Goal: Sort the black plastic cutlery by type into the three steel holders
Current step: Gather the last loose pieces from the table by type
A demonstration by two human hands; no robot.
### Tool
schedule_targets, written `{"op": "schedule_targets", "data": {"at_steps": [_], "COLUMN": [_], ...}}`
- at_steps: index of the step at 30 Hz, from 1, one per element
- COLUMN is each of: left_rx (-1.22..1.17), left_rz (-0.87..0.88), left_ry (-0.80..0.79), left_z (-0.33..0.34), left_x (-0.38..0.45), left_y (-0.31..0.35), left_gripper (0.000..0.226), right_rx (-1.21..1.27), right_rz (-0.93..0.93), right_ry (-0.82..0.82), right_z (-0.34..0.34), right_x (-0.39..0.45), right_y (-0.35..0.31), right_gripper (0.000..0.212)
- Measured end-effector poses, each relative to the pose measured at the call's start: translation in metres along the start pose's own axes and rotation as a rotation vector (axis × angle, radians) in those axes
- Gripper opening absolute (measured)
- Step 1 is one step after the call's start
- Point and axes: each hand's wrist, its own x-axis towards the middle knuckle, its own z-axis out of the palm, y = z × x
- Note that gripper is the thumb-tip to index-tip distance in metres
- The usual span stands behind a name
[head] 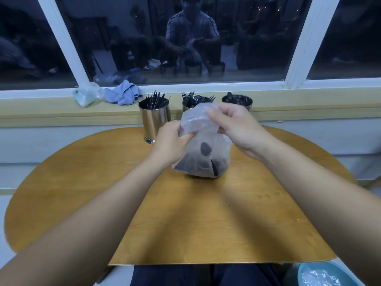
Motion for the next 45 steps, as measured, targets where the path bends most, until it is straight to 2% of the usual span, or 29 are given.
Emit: {"op": "schedule_targets", "data": {"at_steps": [2, 5, 9, 14, 17, 20, 23, 26, 31, 33, 36, 40, 42, 45], "left_rx": [-0.148, -0.235, -0.374, -0.546, -0.56, -0.57, -0.509, -0.515, -0.463, -0.432, -0.428, -0.465, -0.482, -0.475], "left_rz": [-0.057, -0.119, -0.198, -0.241, -0.27, -0.276, -0.284, -0.319, -0.268, -0.248, -0.239, -0.267, -0.236, -0.17], "left_ry": [0.023, 0.025, -0.045, -0.1, -0.126, -0.12, -0.047, 0.036, 0.063, 0.095, 0.176, 0.128, 0.106, 0.064], "left_z": [-0.006, -0.016, -0.02, -0.025, -0.025, -0.026, -0.026, -0.026, -0.021, -0.02, -0.023, -0.03, -0.03, -0.029], "left_x": [0.004, 0.009, 0.011, 0.014, 0.015, 0.015, 0.015, 0.017, 0.018, 0.019, 0.024, 0.03, 0.031, 0.034], "left_y": [0.0, 0.001, 0.006, 0.02, 0.02, 0.015, 0.004, -0.007, -0.015, -0.015, -0.016, -0.012, -0.008, 0.002], "left_gripper": [0.025, 0.034, 0.05, 0.036, 0.038, 0.035, 0.027, 0.028, 0.015, 0.012, 0.026, 0.043, 0.043, 0.023], "right_rx": [0.012, -0.043, -0.251, -0.359, -0.294, -0.238, -0.185, -0.22, -0.267, -0.36, -0.547, -0.786, -0.805, -0.668], "right_rz": [-0.002, -0.032, 0.031, 0.061, 0.094, 0.078, 0.06, 0.068, 0.088, 0.085, 0.117, 0.084, 0.075, -0.013], "right_ry": [0.082, 0.244, 0.221, 0.259, 0.236, 0.22, 0.237, 0.27, 0.353, 0.339, 0.262, 0.177, 0.228, 0.315], "right_z": [-0.001, -0.002, 0.007, 0.019, 0.026, 0.026, 0.02, 0.014, 0.007, 0.004, -0.003, -0.006, -0.006, -0.008], "right_x": [-0.011, -0.032, -0.05, -0.049, -0.042, -0.043, -0.053, -0.066, -0.08, -0.085, -0.094, -0.099, -0.092, -0.068], "right_y": [0.012, 0.04, 0.086, 0.11, 0.114, 0.112, 0.112, 0.126, 0.141, 0.147, 0.162, 0.174, 0.164, 0.123], "right_gripper": [0.021, 0.013, 0.013, 0.018, 0.012, 0.018, 0.026, 0.027, 0.023, 0.025, 0.026, 0.014, 0.022, 0.064]}}
